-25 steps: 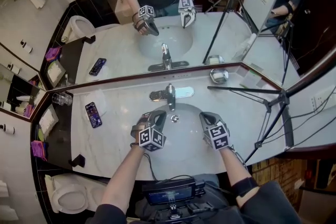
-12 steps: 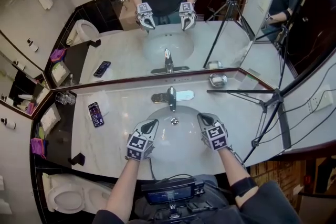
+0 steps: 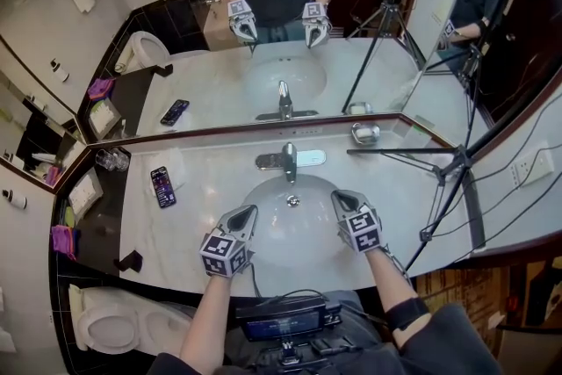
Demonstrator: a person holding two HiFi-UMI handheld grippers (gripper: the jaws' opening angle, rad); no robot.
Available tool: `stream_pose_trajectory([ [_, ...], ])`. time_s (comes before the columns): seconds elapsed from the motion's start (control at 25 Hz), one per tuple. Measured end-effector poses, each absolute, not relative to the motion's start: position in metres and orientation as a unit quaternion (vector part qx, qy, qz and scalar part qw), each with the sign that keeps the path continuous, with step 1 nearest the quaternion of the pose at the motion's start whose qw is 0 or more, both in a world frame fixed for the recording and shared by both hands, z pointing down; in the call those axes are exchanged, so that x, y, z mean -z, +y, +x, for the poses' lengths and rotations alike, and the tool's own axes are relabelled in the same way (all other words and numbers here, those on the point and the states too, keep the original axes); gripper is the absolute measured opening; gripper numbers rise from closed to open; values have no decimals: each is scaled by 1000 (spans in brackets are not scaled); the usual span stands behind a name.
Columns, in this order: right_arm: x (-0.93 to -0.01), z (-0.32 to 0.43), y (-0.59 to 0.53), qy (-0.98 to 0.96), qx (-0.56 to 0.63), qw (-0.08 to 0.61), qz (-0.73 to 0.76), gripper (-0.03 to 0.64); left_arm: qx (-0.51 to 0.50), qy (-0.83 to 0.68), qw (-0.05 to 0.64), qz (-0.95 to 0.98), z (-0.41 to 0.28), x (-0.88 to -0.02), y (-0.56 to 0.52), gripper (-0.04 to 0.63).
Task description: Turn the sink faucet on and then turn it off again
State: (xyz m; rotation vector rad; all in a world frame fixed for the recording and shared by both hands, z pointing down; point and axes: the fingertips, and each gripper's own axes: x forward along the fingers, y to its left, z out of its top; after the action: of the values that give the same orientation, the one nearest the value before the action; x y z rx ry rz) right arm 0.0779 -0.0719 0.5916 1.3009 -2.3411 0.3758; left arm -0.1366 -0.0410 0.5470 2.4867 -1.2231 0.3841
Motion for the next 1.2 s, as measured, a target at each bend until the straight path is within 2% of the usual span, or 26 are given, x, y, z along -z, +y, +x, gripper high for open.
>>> stream_pose_trajectory([
  [0.56,-597,70,-59,-849,-110,248,453,21,-148,-448,170,865,-144,-554,-37,0],
  [0.92,-616,55,-76,-849,-1,324,417,25,-154,-457,165,860,-147,-560,-52,0],
  [0.96,-619,52,-79,-848,17,338,409,29,-156,-457,167,860,-147,-561,-53,0],
  [1.08,-630,43,-93,-842,67,374,383,100,-159,-458,171,858,-148,-566,-58,0],
  [1.2,-637,34,-112,-832,128,405,357,124,-162,-455,170,859,-147,-568,-65,0],
])
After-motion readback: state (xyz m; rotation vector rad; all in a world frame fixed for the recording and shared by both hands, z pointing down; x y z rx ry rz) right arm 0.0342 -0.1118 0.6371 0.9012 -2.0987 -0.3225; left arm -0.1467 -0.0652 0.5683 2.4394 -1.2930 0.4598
